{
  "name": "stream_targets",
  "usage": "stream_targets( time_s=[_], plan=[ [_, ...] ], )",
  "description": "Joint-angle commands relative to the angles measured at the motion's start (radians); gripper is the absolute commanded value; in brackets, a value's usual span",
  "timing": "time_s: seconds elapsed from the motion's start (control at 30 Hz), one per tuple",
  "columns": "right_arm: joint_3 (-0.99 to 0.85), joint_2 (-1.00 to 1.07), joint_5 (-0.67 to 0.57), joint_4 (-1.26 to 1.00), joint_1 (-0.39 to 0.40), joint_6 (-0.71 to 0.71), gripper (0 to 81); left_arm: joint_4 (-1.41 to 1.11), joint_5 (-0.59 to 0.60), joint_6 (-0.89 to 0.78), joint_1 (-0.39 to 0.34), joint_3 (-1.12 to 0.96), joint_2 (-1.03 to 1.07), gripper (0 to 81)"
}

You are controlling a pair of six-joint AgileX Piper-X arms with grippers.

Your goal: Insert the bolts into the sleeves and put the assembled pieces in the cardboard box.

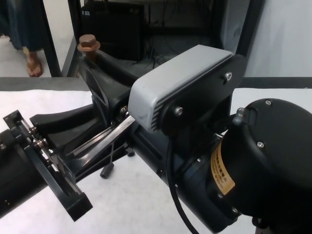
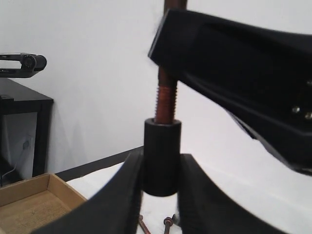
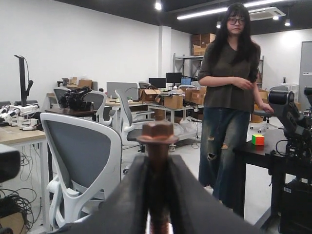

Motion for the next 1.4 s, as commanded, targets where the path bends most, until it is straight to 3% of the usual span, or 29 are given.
stream_targets(
  time_s=[0.0,0.3,0.47,0.8,0.87,0.97,1.2,1.3,1.37],
  plan=[
    [-0.003,-0.003,-0.015,0.029,0.009,-0.002,0.3,-0.070,0.030,0.024,-0.001,-0.003,-0.010,0.8],
    [-0.003,-0.003,-0.015,0.042,0.019,-0.002,0.3,-0.101,0.030,0.024,0.001,-0.003,-0.010,0.8],
    [-0.003,-0.003,0.046,0.042,0.022,0.032,0.3,-0.101,0.030,0.024,0.042,-0.003,-0.010,0.8],
    [-0.003,-0.003,0.046,0.045,0.029,0.071,1.0,-0.101,0.030,0.020,0.103,-0.003,-0.010,0.8],
    [-0.003,-0.003,0.046,0.052,0.029,0.071,6.6,-0.101,0.030,0.015,0.103,-0.003,-0.010,0.8],
    [-0.003,-0.003,0.006,0.076,0.029,0.057,21.1,-0.101,0.030,0.015,0.103,-0.003,-0.010,0.8],
    [-0.003,-0.003,-0.111,0.081,0.029,0.049,65.1,-0.093,0.030,0.015,0.103,-0.003,-0.010,0.8],
    [-0.003,-0.003,-0.158,0.081,0.029,-0.007,74.8,-0.076,0.030,0.015,0.103,-0.003,-0.010,0.8],
    [-0.003,-0.003,-0.157,0.077,0.029,-0.050,76.4,-0.047,0.030,0.015,0.103,-0.003,-0.010,0.8]
  ],
)
